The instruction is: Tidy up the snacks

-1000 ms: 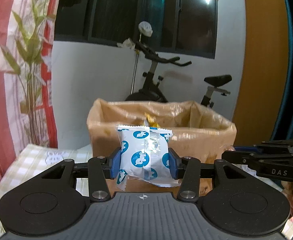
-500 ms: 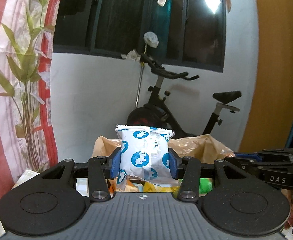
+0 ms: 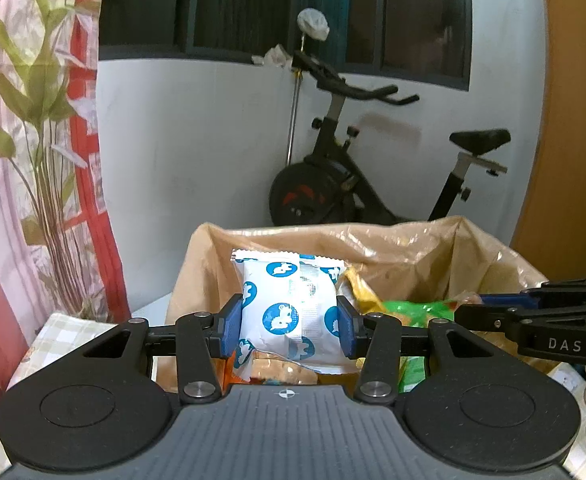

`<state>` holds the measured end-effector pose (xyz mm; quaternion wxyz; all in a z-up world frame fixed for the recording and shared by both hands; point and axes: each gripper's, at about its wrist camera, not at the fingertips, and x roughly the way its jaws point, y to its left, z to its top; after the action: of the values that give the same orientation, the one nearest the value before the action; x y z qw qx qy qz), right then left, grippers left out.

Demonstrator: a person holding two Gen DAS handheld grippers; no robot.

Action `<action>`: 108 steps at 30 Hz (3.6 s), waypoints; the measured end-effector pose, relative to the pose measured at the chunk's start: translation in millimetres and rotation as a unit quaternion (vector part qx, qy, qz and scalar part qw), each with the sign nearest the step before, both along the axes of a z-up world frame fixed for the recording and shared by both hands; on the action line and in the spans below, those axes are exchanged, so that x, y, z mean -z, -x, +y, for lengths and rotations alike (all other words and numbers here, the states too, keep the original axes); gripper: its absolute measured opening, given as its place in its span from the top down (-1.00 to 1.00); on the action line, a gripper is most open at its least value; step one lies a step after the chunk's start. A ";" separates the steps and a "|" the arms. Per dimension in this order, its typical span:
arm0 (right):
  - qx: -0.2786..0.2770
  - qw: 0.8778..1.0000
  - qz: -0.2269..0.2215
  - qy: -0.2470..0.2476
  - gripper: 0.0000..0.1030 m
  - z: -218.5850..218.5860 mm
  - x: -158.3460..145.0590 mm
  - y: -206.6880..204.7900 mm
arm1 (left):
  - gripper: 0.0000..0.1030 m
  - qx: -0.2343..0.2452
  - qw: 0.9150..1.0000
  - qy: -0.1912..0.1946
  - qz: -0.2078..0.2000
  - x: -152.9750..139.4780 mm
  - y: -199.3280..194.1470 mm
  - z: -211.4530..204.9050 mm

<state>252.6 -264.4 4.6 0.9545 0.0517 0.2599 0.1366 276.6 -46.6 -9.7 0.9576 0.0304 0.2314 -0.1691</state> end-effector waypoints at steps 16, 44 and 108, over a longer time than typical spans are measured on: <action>0.022 0.999 0.020 0.027 0.11 2.8 4.2 4.0 | -0.70 -0.002 1.000 -0.022 -0.020 -15.8 14.2 1.8; 0.107 0.994 0.000 0.010 -1.00 9.3 -35.7 75.2 | -0.84 -0.076 0.996 -0.010 -0.037 -58.6 94.7 23.6; 0.109 0.993 -0.036 0.020 -1.00 16.0 -59.9 127.8 | -0.84 -0.109 0.992 -0.011 -0.055 -69.2 140.8 30.6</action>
<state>124.8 -248.4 64.5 0.9734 0.0558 0.2204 0.0288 135.8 -16.0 59.5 0.9812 0.0244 0.1821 -0.0594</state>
